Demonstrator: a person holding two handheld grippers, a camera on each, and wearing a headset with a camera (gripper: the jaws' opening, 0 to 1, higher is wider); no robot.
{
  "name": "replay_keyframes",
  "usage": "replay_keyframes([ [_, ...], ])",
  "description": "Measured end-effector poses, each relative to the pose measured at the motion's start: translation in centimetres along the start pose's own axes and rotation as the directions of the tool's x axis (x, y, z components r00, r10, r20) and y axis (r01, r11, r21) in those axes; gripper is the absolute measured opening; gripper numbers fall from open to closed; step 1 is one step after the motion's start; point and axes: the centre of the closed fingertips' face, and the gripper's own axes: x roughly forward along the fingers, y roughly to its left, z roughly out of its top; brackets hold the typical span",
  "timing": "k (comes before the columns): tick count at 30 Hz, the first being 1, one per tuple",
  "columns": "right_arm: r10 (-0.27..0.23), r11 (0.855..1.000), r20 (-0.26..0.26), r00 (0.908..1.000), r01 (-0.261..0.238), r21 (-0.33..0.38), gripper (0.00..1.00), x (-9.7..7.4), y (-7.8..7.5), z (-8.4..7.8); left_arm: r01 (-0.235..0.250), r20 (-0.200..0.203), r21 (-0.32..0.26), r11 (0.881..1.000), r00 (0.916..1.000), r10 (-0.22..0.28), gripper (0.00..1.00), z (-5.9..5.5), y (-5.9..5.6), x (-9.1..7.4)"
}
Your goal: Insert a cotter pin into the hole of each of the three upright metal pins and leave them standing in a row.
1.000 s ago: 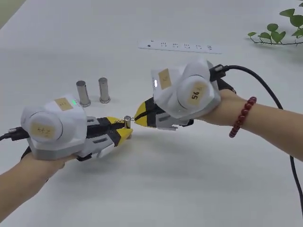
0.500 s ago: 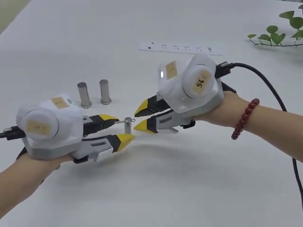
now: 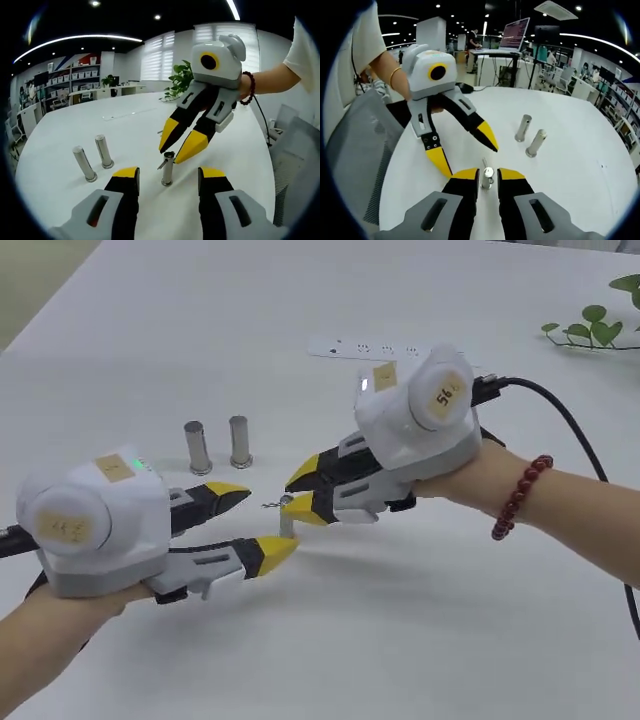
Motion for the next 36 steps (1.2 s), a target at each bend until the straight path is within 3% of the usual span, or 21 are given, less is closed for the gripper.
replay_keyframes([
  [20,-0.022,1.000,-0.010,0.9997,0.022,0.010,0.11,0.5,0.6,0.2,-0.092,0.027,-0.029,0.995,0.9953,0.093,0.48,-0.2,0.4,-2.6],
  [36,-0.103,0.989,0.002,0.9947,0.102,0.105,0.10,1.4,-1.6,0.7,-0.118,0.035,-0.021,0.993,0.9923,0.119,0.48,0.0,0.5,-3.4],
])
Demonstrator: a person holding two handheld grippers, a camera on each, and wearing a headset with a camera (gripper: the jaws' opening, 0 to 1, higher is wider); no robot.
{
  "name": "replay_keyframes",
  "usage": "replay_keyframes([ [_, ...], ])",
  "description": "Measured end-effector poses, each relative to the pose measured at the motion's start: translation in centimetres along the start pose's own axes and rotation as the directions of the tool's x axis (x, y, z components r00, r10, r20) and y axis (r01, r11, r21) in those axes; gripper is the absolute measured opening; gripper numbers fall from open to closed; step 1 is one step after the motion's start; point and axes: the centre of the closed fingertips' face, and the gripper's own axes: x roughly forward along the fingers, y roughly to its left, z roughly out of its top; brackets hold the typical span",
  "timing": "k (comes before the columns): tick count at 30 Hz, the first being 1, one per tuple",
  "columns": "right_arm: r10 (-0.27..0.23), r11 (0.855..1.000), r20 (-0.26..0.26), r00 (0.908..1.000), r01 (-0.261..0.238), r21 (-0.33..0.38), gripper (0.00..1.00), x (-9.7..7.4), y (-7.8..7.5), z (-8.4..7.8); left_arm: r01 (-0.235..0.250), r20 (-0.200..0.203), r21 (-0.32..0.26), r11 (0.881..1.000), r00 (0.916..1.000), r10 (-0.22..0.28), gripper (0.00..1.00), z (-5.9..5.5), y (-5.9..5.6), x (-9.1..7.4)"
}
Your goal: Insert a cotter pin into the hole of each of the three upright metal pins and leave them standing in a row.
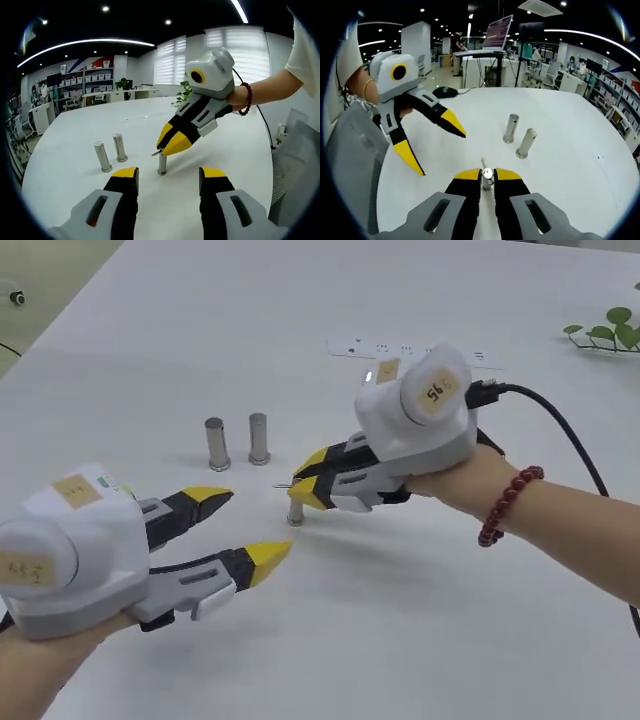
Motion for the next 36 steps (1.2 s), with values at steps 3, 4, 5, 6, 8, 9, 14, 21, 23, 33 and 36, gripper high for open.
replay_keyframes([
  [3,-0.013,1.000,-0.006,0.9999,0.013,0.009,0.10,0.0,-0.1,-0.1,-0.001,0.003,0.003,1.000,1.0000,0.001,0.47,0.1,0.1,0.0],
  [4,-0.011,1.000,-0.003,0.9999,0.011,0.010,0.10,0.1,-0.2,0.0,-0.001,0.004,0.002,1.000,1.0000,0.001,0.47,0.1,0.1,0.0],
  [5,-0.011,1.000,-0.003,0.9999,0.011,0.013,0.10,0.2,-0.2,0.0,-0.001,0.005,0.001,1.000,1.0000,0.001,0.47,0.1,0.0,0.0],
  [6,-0.011,1.000,-0.003,0.9999,0.011,0.013,0.10,0.2,-0.2,0.0,-0.001,0.006,0.000,1.000,1.0000,0.001,0.47,0.2,0.0,0.0],
  [8,-0.012,1.000,-0.005,0.9999,0.013,0.020,0.10,0.1,-0.3,-0.1,0.000,0.006,0.001,1.000,1.0000,0.000,0.47,0.2,0.0,0.0],
  [9,-0.014,0.999,-0.004,0.9999,0.014,0.036,0.10,0.1,-0.3,-0.1,0.000,0.006,0.001,1.000,1.0000,0.000,0.47,0.1,0.0,0.0],
  [14,-0.021,0.999,-0.003,0.9998,0.021,0.049,0.11,0.1,-0.5,-0.1,0.001,0.004,0.002,1.000,1.0000,-0.001,0.47,0.1,0.1,0.1],
  [21,-0.021,0.998,-0.003,0.9998,0.021,0.051,0.11,0.0,-0.3,-0.1,0.001,0.005,0.005,1.000,1.0000,-0.001,0.47,0.3,0.0,0.1],
  [23,-0.020,0.998,-0.006,0.9998,0.020,0.055,0.12,0.0,-0.3,-0.2,0.001,0.004,0.005,1.000,1.0000,-0.001,0.47,0.3,0.0,0.0],
  [33,-0.028,0.996,0.033,0.9991,0.025,0.080,0.20,-0.6,-0.2,0.5,-0.004,0.010,0.005,1.000,0.9999,0.004,0.50,0.6,0.1,-0.1],
  [36,-0.038,0.996,0.056,0.9977,0.033,0.084,0.23,-0.6,-0.7,0.9,-0.011,0.018,0.006,1.000,0.9998,0.011,0.52,0.8,0.1,-0.2],
])
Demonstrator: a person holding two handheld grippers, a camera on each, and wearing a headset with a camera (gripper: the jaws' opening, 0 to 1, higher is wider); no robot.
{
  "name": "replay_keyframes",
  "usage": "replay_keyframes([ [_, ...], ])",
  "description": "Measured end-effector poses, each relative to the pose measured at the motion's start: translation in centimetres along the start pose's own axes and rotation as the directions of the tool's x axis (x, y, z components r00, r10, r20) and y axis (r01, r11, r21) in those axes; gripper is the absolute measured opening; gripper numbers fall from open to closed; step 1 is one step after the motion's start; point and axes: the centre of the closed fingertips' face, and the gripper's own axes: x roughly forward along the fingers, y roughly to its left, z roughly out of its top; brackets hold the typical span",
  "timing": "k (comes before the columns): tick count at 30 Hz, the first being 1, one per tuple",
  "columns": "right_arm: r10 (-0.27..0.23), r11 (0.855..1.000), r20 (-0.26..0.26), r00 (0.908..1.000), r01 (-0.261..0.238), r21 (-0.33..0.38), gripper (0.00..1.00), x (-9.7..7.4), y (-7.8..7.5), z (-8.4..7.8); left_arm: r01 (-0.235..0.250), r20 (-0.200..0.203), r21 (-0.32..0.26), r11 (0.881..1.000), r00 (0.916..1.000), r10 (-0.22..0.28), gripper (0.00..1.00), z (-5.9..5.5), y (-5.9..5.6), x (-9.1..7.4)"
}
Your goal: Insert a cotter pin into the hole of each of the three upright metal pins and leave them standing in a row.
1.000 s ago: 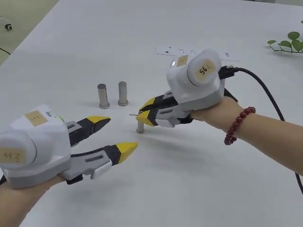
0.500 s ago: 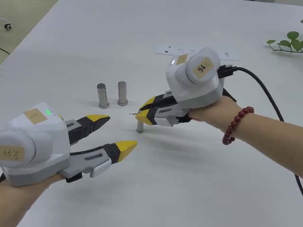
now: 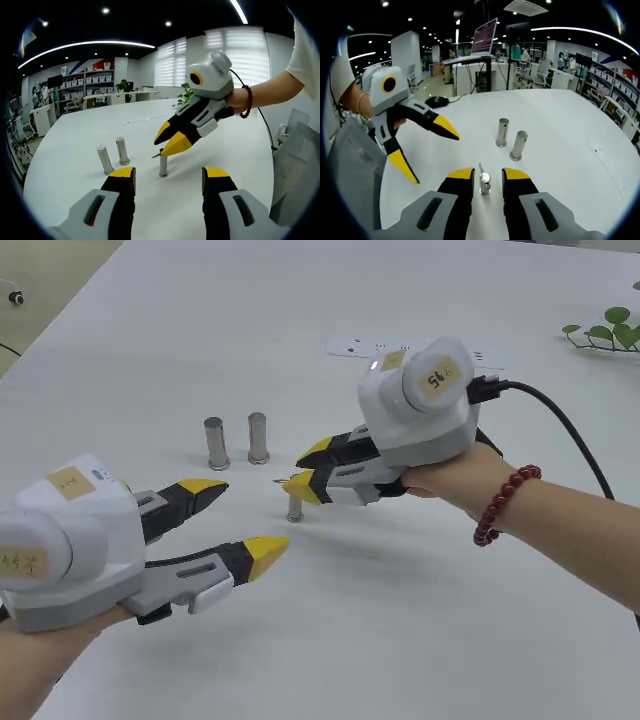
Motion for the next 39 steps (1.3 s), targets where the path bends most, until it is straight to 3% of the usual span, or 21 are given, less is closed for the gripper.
replay_keyframes([
  [6,-0.028,0.998,0.060,0.9978,0.025,0.057,0.27,0.3,-1.5,1.3,-0.004,0.006,-0.014,1.000,1.0000,0.004,0.59,0.1,-0.1,-0.4],
  [11,-0.069,0.996,0.090,0.9935,0.063,0.061,0.27,1.0,-2.7,2.0,-0.005,0.001,-0.014,1.000,1.0000,0.005,0.65,0.0,-0.2,-0.6],
  [21,-0.123,0.987,0.160,0.9793,0.104,0.126,0.27,2.9,-4.9,2.9,-0.012,0.015,-0.030,0.999,0.9998,0.013,0.79,0.3,-0.1,-1.0],
  [29,-0.124,0.984,0.189,0.9741,0.096,0.150,0.27,4.6,-6.0,3.0,-0.022,0.011,-0.044,0.999,0.9997,0.023,0.84,0.3,-0.3,-1.5],
  [39,-0.109,0.986,0.203,0.9731,0.080,0.148,0.23,6.4,-6.1,2.8,-0.038,0.001,-0.053,0.998,0.9993,0.038,0.86,0.0,-0.2,-1.9],
])
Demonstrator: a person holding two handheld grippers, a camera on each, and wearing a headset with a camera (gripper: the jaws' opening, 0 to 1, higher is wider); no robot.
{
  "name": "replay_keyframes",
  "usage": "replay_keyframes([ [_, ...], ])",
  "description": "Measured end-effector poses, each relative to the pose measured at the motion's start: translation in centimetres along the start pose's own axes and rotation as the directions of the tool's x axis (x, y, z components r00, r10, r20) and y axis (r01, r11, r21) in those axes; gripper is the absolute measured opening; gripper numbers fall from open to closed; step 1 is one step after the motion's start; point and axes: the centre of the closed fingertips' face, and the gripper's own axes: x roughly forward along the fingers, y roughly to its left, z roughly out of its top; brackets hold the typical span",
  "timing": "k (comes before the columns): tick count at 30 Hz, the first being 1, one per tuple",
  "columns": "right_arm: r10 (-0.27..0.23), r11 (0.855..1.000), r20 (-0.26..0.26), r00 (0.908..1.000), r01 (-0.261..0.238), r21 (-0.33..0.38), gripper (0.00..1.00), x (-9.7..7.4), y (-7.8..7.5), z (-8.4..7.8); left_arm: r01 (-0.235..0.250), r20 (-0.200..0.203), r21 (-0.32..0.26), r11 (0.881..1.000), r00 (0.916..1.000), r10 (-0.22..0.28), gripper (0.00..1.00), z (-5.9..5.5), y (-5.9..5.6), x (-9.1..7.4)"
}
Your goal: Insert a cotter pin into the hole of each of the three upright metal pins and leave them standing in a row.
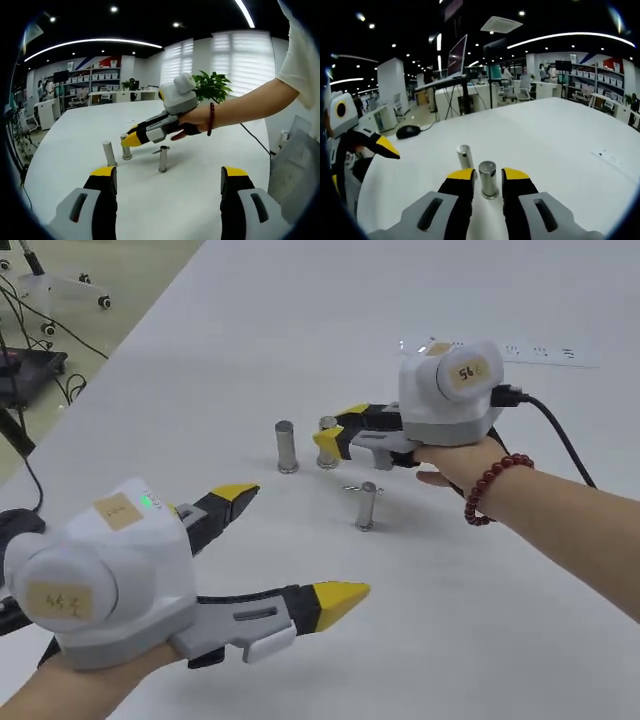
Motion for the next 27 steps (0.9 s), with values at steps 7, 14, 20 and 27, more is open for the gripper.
replay_keyframes([
  [7,0.001,1.000,-0.001,1.0000,-0.001,0.018,0.19,0.52,-0.11,-0.32,-0.009,0.007,-0.003,1.000,0.9999,0.009,0.86,0.13,0.10,0.04],
  [14,0.002,1.000,-0.004,1.0000,-0.002,0.000,0.15,0.65,0.01,-0.23,-0.018,-0.001,-0.010,1.000,0.9998,0.018,0.85,-0.16,0.13,-0.13],
  [20,-0.008,1.000,-0.008,0.9999,0.008,-0.001,0.13,0.53,-0.25,-0.15,-0.019,-0.005,-0.012,1.000,0.9998,0.019,0.85,-0.26,0.03,-0.14],
  [27,-0.006,1.000,-0.030,0.9995,0.005,-0.028,0.13,-0.27,-0.45,-0.45,-0.018,-0.002,-0.008,1.000,0.9998,0.018,0.85,0.03,0.01,-0.11],
])
